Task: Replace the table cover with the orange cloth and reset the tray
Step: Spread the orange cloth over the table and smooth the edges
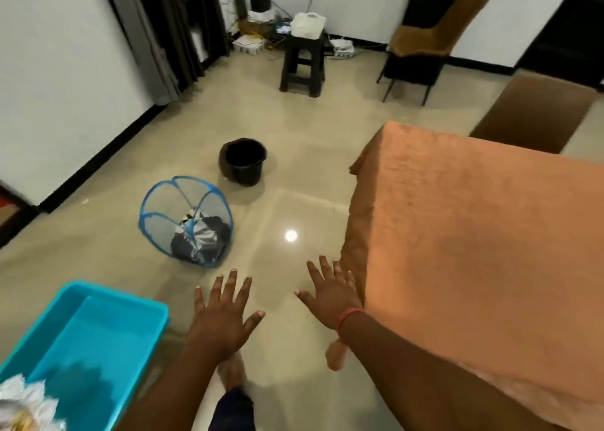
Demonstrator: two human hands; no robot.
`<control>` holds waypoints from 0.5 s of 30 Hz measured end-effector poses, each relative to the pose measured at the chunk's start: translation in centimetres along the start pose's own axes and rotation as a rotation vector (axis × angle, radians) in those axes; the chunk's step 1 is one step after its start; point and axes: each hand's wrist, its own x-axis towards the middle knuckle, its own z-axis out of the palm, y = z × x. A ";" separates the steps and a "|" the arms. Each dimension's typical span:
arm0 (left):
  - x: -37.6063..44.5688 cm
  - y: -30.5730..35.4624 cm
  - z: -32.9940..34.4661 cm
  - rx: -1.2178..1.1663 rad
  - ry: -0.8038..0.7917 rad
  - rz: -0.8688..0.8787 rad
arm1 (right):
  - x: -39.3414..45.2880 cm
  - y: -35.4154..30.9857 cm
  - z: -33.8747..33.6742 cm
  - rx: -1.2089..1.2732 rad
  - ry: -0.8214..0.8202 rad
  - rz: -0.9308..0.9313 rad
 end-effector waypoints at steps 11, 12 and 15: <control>28.3 4.2 -8.8 0.214 -0.039 0.551 | 8.7 9.0 -6.8 0.169 0.108 0.565; 30.2 5.4 -9.2 0.223 -0.051 0.583 | 9.0 9.7 -6.9 0.182 0.119 0.610; 34.9 10.6 -10.2 0.257 -0.078 0.733 | 9.7 12.8 -6.5 0.219 0.147 0.753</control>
